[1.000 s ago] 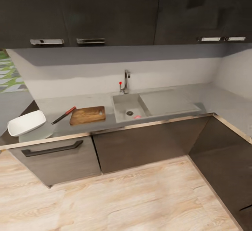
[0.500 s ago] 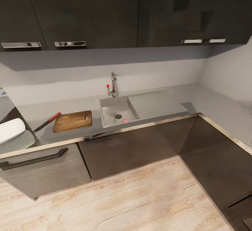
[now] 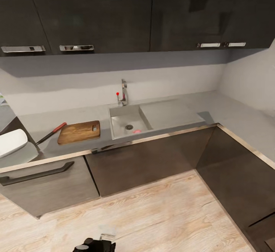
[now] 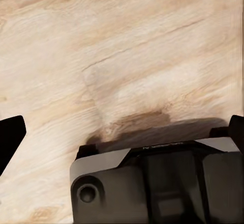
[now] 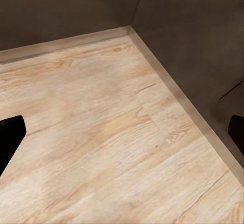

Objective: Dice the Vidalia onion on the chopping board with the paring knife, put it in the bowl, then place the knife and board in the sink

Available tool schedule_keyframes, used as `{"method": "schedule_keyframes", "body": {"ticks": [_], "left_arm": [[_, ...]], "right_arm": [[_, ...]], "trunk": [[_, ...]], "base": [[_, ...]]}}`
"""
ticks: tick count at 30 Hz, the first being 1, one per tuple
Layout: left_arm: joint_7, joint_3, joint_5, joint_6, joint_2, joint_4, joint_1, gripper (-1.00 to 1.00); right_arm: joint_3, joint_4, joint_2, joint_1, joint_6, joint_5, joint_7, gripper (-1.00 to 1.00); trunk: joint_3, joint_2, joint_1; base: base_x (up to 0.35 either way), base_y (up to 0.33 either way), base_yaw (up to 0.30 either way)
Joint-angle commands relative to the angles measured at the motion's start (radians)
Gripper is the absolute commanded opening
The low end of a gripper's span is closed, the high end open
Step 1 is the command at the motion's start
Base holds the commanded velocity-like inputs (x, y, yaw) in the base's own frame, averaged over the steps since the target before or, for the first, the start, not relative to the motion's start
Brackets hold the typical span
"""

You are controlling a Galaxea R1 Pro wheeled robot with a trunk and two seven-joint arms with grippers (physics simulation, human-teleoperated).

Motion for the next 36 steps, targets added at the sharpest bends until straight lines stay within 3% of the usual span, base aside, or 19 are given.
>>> {"method": "schedule_keyframes", "body": {"ticks": [1,2,5,8,15,16,18,24,25,28,32,33,36], "left_arm": [[0.006,-0.006,-0.015,0.048,-0.011,-0.043,-0.001,1.00],[0.006,-0.007,-0.025,0.067,-0.016,-0.063,-0.001,1.00],[0.005,-0.012,-0.096,0.142,-0.045,-0.190,-0.004,1.00],[0.005,-0.015,-0.118,0.156,-0.055,-0.222,-0.015,1.00],[0.005,-0.019,-0.133,0.233,-0.064,-0.242,-0.141,1.00],[0.005,-0.019,-0.133,0.266,-0.065,-0.244,-0.218,1.00],[0.004,-0.019,-0.133,0.274,-0.066,-0.244,-0.252,1.00],[0.001,-0.019,-0.099,0.298,-0.068,-0.244,-0.463,1.00],[0.001,-0.019,-0.057,0.302,-0.071,-0.243,-0.544,1.00],[0.001,-0.019,-0.011,0.304,-0.072,-0.234,-0.640,1.00],[0.001,-0.019,0.010,0.305,-0.072,-0.207,-0.747,1.00],[0.000,-0.019,0.013,0.305,-0.072,-0.187,-0.807,1.00],[0.000,-0.019,0.014,0.305,-0.072,-0.149,-0.865,1.00]], "right_arm": [[-0.005,0.000,0.000,-0.001,-0.001,0.011,-0.007,1.00],[-0.005,0.000,0.000,-0.001,-0.001,0.011,-0.007,1.00],[-0.005,0.001,0.000,-0.001,0.000,0.011,-0.007,1.00],[-0.005,0.001,0.000,-0.001,0.001,0.011,-0.007,1.00],[-0.005,0.001,0.000,-0.001,0.002,0.011,-0.007,1.00],[-0.005,0.001,0.000,-0.001,0.002,0.011,-0.007,1.00],[-0.006,0.001,0.000,-0.001,0.002,0.011,-0.007,1.00],[-0.006,0.002,-0.001,-0.001,0.002,0.010,-0.007,1.00],[-0.007,0.002,-0.001,-0.001,0.002,0.010,-0.007,1.00],[-0.007,0.002,-0.001,-0.001,0.002,0.010,-0.007,1.00],[-0.007,0.002,-0.001,-0.001,0.002,0.010,-0.007,1.00],[-0.007,0.002,-0.001,-0.001,0.002,0.010,-0.007,1.00],[-0.006,0.002,-0.001,-0.001,0.002,0.010,-0.007,1.00]], "trunk": [[-0.002,-0.002,0.001],[-0.002,-0.002,0.001],[-0.002,-0.002,0.001],[-0.002,-0.002,0.001],[-0.002,-0.002,0.001],[-0.002,-0.002,0.001],[-0.002,-0.002,0.001],[-0.002,-0.002,0.001],[-0.002,-0.002,0.001],[-0.002,-0.002,0.001],[-0.002,-0.002,0.001],[-0.002,-0.002,0.001],[-0.002,-0.002,0.001]], "base": [[0.000,0.000,0.000],[0.000,0.000,0.000],[0.000,0.000,0.000],[0.000,0.000,0.000],[0.000,0.000,0.000],[0.000,0.000,0.000],[0.000,0.000,0.000],[0.000,0.000,0.000],[0.000,0.000,0.000],[0.000,0.000,0.000],[0.000,0.000,0.000],[0.000,0.000,0.000],[0.000,0.000,0.000]]}}
